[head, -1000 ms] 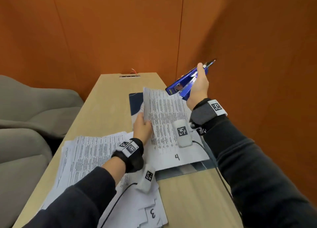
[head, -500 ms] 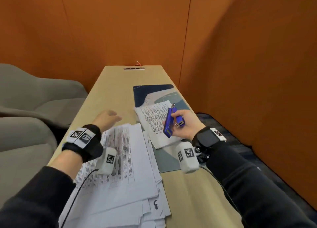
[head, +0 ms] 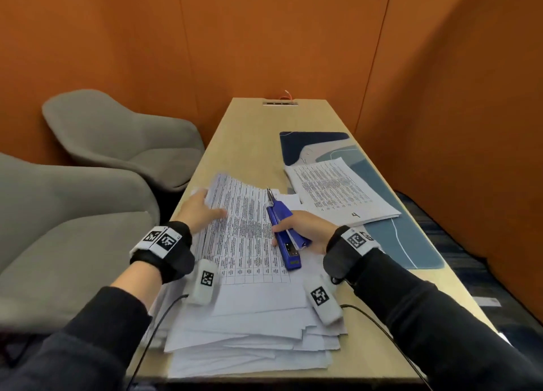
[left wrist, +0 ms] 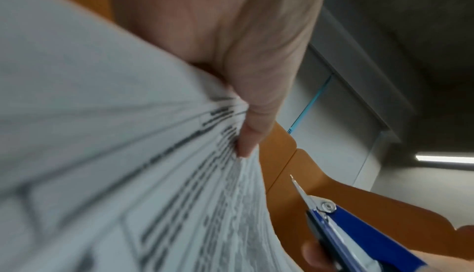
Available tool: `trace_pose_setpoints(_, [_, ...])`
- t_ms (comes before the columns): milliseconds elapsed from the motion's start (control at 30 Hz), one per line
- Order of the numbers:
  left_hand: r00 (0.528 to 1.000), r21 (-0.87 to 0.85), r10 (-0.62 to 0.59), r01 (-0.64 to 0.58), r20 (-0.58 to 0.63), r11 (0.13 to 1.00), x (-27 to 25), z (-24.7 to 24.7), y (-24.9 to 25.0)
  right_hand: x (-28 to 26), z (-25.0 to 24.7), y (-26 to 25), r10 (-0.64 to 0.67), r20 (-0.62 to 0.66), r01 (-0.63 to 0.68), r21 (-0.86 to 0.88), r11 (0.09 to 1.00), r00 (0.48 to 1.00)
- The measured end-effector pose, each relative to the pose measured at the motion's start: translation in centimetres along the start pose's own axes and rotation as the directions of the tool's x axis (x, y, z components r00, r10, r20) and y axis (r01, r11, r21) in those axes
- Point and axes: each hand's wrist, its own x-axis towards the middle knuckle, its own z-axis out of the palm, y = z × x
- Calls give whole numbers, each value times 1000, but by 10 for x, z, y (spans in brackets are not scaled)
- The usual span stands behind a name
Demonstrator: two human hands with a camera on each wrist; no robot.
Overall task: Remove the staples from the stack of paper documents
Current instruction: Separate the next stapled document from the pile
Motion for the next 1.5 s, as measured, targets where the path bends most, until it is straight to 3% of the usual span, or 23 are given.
trace_pose_setpoints(100, [993,-195,-8,32,119,980,-7,-3,1,-12,-3,-4,-75,-7,73,-150,986,997])
trace_pose_setpoints(200, [976,-446,-79,164,203,880,-20,-6,0,-32,-5,-11,-174,48,180,-358,916,984])
trace_pose_setpoints(233, [970,-452,-55,159,235,878,-30,-5,1,-37,-6,-12,-183,56,191,-379,906,981])
trace_pose_setpoints(267, [963,-436,-11,132,268,890,-37,-2,0,-40,-9,-14,-173,50,179,-382,906,984])
trace_pose_setpoints(333, [969,-164,87,-49,232,985,-45,3,-1,-43,-13,-15,-132,26,131,-390,912,991])
trace_pose_setpoints(400, [977,240,195,-210,83,948,-40,1,-1,-44,-16,-14,-74,32,81,-398,914,997])
trace_pose_setpoints(433, [974,328,222,-222,36,918,-35,0,0,-45,-17,-13,-63,44,75,-392,917,997])
trace_pose_setpoints(500, [970,326,242,-238,28,915,-25,1,6,-45,-17,-10,-74,61,91,-379,921,995])
trace_pose_setpoints(600, [926,379,360,-375,113,846,-15,9,24,-49,-16,-7,-135,72,152,-389,909,988])
trace_pose_setpoints(700, [960,430,186,-261,210,864,6,16,31,-54,-20,-10,-209,52,212,-394,894,977])
trace_pose_setpoints(767, [959,467,88,-211,271,859,17,19,31,-61,-23,-14,-218,78,229,-479,848,973])
trace_pose_setpoints(900, [951,565,12,-194,310,802,29,19,32,-69,-23,-18,-196,155,247,-698,672,968])
trace_pose_setpoints(1000, [931,542,-43,-174,364,822,33,11,27,-66,-18,-18,-129,177,219,-759,613,976])
trace_pose_setpoints(1167, [913,460,85,-279,399,843,22,12,16,-53,-6,-12,21,225,182,-836,518,974])
trace_pose_setpoints(1267, [878,489,10,-276,478,827,11,15,18,-51,-4,-9,-10,223,196,-835,514,975])
trace_pose_setpoints(1333, [823,476,-89,-233,561,848,5,14,19,-53,-8,-4,-70,212,215,-809,547,975])
trace_pose_setpoints(1367, [769,388,-121,-174,628,905,2,12,17,-54,-11,-1,-104,211,233,-789,568,972])
trace_pose_setpoints(1433, [672,79,-101,63,734,995,-2,7,10,-60,-17,4,-140,213,254,-748,613,967])
trace_pose_setpoints(1500, [628,-142,-32,226,778,964,-8,7,3,-66,-23,9,-159,210,262,-700,664,965])
